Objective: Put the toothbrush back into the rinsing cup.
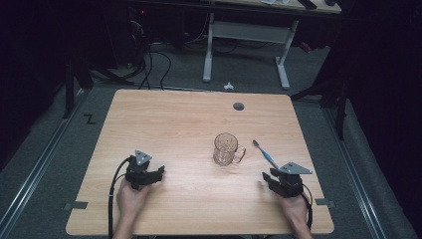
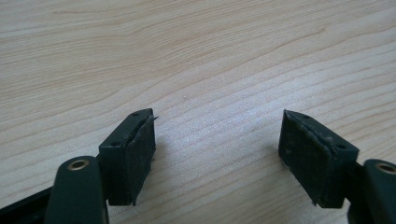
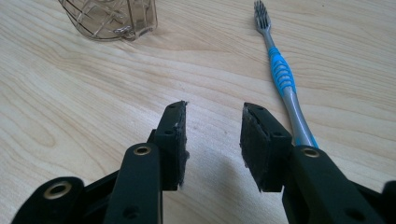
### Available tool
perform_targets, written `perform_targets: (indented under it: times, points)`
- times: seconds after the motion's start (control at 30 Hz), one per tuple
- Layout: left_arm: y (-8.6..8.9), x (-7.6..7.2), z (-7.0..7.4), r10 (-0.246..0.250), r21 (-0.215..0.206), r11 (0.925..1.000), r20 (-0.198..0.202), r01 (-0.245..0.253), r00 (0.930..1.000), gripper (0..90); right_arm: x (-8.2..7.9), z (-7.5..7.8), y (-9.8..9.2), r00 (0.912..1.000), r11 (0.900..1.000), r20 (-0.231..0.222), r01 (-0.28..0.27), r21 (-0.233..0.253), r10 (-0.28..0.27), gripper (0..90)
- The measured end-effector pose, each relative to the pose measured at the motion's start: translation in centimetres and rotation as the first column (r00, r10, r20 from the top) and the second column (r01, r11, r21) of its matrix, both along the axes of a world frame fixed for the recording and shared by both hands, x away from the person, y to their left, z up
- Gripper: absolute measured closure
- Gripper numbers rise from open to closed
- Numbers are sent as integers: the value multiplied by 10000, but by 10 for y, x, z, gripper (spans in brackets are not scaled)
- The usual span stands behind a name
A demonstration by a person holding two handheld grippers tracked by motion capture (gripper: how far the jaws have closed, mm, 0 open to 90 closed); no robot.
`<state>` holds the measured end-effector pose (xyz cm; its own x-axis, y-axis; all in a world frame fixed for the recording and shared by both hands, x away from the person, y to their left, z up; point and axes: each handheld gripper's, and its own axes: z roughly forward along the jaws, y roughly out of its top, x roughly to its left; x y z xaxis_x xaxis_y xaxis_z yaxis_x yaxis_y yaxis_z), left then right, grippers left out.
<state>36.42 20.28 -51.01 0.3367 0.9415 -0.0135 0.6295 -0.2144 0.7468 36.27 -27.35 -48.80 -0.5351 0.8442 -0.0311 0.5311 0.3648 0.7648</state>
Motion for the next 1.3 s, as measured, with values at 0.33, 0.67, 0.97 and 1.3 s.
perform_targets:
  times: [0.33,0.67,0.97,1.3]
  points:
    - [0,0,0,-7,2,10000,-7,7,10000,278,-4,4,-7,9999,9999,20,103,-44,-103,616]
    - [0,0,0,1,-8,10000,7,-1,10000,278,-6,4,-19,9993,9993,-43,373,-48,-374,620]
    - [0,0,0,-11,17,10000,-8,11,10000,279,-5,8,-27,9986,9984,-52,518,-214,-519,622]
    - [0,0,0,-14,9,10000,-8,14,10000,280,3,12,-34,9976,9972,-142,666,-331,-671,623]
